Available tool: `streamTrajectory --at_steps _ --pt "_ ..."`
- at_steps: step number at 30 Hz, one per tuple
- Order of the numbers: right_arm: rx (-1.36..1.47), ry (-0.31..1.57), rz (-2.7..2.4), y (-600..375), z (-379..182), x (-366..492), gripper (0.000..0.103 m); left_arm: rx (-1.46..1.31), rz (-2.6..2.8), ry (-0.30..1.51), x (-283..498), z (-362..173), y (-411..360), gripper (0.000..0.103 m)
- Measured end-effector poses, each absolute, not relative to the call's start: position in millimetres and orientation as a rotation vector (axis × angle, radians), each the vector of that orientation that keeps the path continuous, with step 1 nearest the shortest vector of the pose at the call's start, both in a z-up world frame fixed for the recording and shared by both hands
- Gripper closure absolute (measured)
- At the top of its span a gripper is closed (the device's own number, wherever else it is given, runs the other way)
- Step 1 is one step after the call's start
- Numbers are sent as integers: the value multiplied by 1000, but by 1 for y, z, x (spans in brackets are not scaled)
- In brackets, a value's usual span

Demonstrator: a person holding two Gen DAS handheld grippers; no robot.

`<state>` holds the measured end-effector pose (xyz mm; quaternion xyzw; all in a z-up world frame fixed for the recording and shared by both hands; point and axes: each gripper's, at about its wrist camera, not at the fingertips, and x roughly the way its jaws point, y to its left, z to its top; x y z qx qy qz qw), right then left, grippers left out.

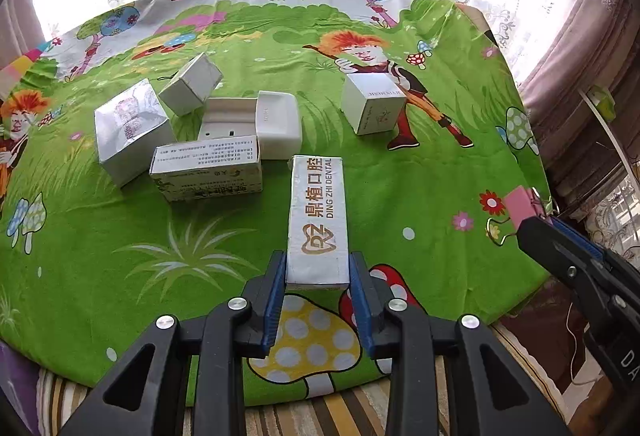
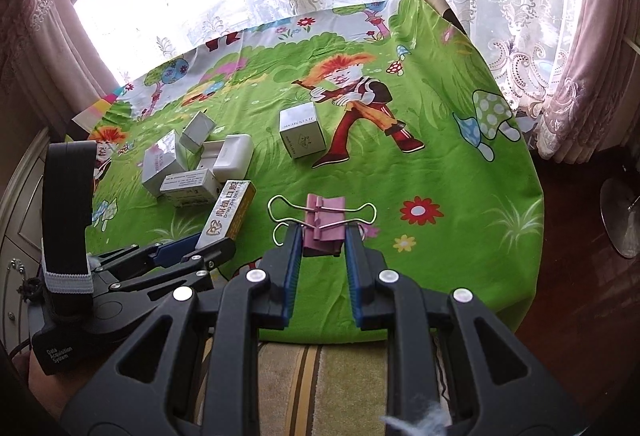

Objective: Organize rigid objects
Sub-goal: 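Grasp the white DING ZHI DENTAL box with the left tool, then carry the clip and dental box into the storage box and open both tools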

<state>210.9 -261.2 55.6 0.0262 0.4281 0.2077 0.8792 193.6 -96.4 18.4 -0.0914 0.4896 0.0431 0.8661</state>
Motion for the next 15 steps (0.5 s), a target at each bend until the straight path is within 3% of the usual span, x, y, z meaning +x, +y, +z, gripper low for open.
streamTrajectory --at_steps 15 --pt "-46 888 538 -198 72 181 78 -311 161 945 144 36 -32 71"
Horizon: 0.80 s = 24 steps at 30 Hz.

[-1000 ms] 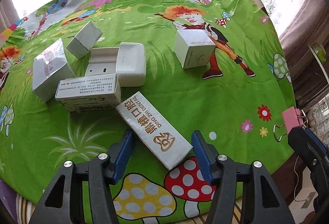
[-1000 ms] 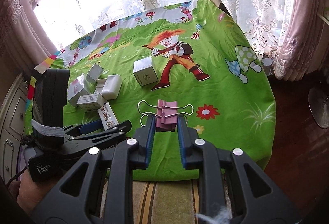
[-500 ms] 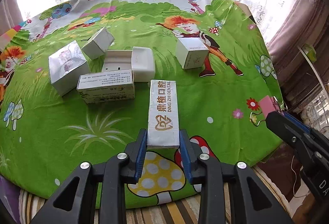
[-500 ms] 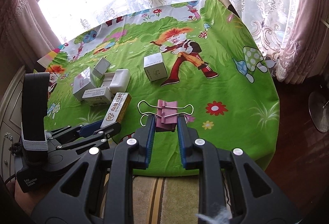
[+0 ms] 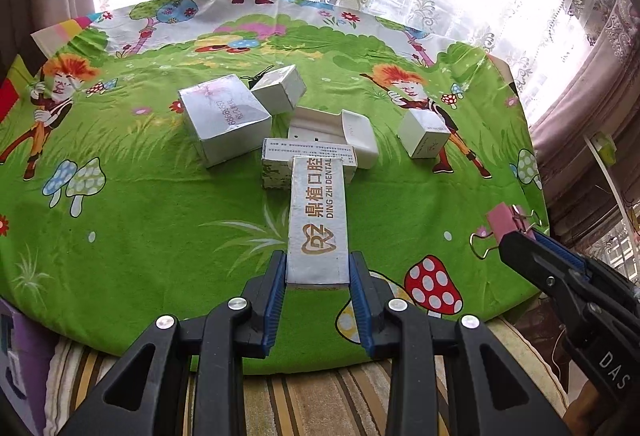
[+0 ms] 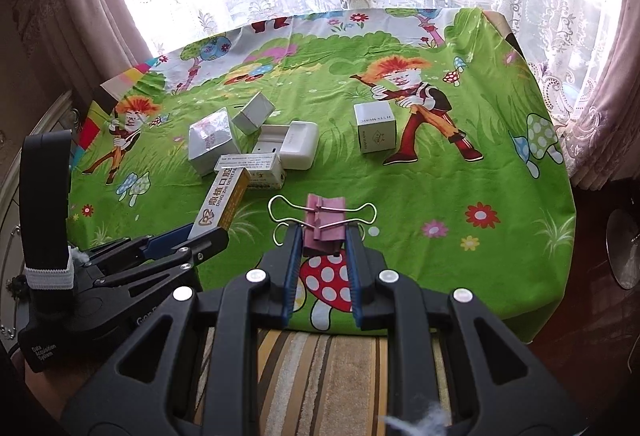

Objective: Organize rigid objects
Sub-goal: 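Carry the clip and dental box into the storage box and open both tools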

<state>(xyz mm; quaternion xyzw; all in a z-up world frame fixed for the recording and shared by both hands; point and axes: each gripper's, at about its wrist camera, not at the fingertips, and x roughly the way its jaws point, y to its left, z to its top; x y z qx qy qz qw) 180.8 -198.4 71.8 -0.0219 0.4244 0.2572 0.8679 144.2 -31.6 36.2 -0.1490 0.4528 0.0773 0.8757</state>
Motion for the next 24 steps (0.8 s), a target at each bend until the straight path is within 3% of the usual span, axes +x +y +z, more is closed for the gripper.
streamTrajectory --at_steps 24 --pt "-297 949 906 -28 61 88 78 -612 452 777 1 37 145 71"
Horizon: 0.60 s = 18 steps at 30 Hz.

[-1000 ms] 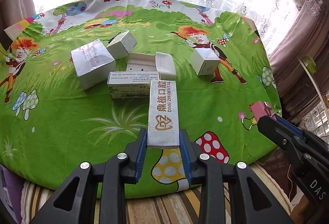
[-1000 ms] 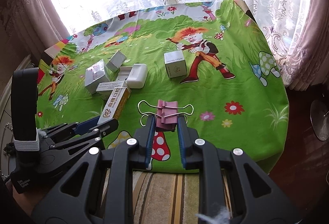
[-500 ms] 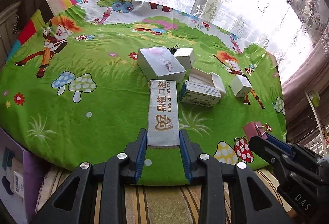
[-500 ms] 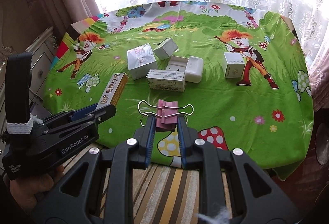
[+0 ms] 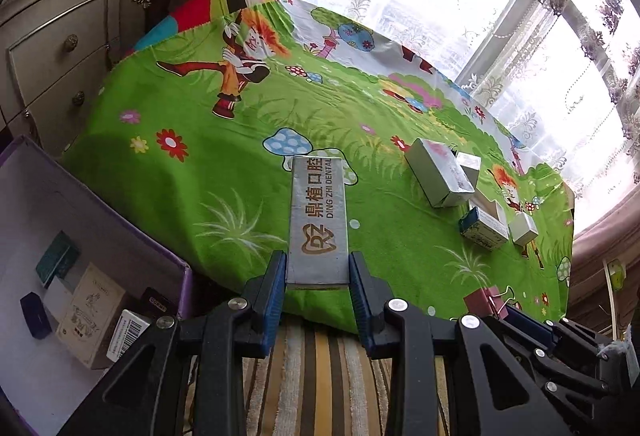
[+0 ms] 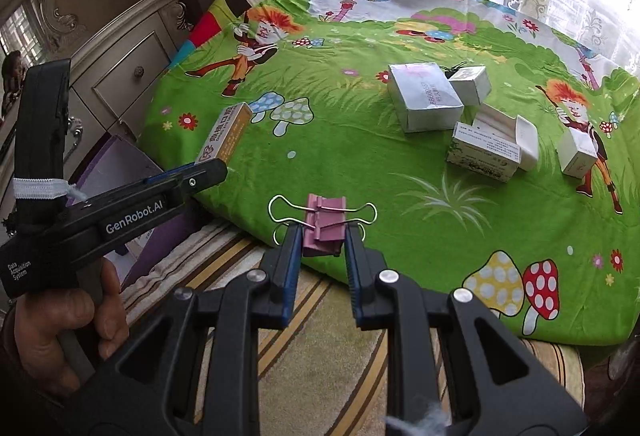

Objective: Organize rigid objects
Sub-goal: 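Carry the clip and dental box into the storage box and open both tools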

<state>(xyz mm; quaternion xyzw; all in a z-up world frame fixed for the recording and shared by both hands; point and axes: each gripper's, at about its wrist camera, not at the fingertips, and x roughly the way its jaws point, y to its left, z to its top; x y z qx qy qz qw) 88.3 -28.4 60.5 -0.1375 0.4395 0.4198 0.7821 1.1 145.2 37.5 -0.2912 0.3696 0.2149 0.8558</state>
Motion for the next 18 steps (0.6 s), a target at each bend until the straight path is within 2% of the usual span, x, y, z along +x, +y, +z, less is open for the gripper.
streamTrajectory --at_steps 18 --pt "-561 930 1290 98 49 -46 78 -847 807 682 -176 8 252 71"
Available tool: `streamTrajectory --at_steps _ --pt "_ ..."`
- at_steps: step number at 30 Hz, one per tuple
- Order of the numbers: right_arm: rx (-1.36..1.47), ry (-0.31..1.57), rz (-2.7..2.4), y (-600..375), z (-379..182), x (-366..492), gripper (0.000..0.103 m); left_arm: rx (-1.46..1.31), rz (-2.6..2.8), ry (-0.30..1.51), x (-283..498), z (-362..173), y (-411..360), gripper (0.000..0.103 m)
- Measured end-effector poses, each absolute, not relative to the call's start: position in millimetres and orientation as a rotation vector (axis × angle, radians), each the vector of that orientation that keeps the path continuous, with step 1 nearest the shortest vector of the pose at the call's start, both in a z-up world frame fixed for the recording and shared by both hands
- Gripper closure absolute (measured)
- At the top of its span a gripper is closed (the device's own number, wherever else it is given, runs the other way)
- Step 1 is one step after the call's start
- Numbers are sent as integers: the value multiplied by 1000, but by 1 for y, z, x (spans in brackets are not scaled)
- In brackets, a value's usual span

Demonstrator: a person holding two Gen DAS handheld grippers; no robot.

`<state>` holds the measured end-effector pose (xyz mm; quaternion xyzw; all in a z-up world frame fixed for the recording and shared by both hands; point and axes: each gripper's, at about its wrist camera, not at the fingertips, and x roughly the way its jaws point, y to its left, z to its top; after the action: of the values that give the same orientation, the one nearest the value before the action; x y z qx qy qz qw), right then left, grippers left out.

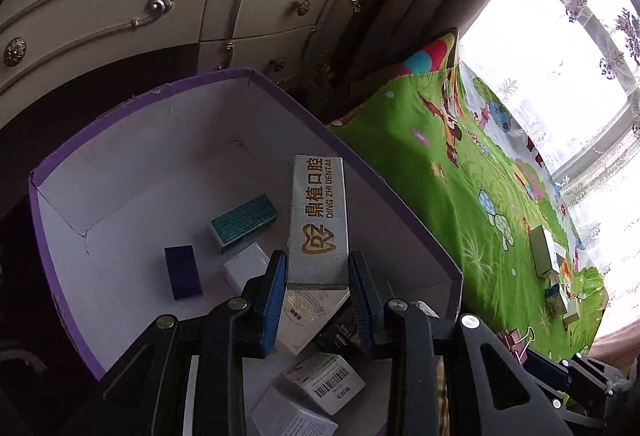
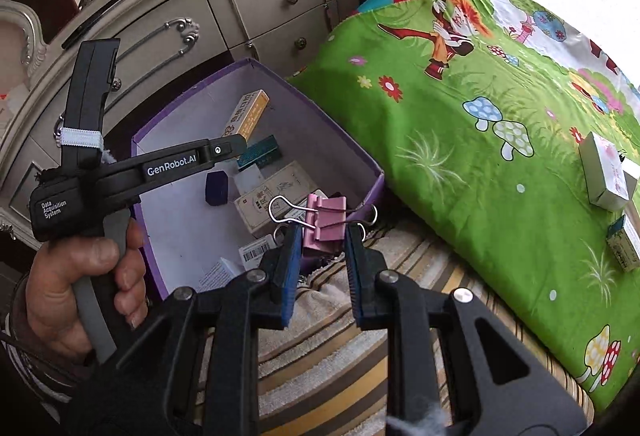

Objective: Organize rigid objects
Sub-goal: 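Carry the clip and dental box into the storage box and open both tools, then move both open tools back over the remaining boxes on the bed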

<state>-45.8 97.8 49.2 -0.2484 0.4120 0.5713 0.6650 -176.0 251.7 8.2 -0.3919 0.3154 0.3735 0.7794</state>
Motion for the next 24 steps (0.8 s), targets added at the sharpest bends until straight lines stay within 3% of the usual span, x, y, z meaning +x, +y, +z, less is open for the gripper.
streamTrajectory --at_steps 12,13,14,16,24 --pt "-773 946 1465 139 20 -119 76 -913 882 701 -212 -16 263 68" --pt "-784 954 1465 140 17 -120 69 -915 886 706 -212 -17 264 67" --pt "-792 961 1462 140 14 -120 54 -916 890 708 -212 -18 264 62" --pt "-778 958 1470 138 15 -119 38 -912 895 711 -211 -19 263 54" --pt "-712 919 1427 126 30 -91 33 -892 926 687 -202 -9 258 34"
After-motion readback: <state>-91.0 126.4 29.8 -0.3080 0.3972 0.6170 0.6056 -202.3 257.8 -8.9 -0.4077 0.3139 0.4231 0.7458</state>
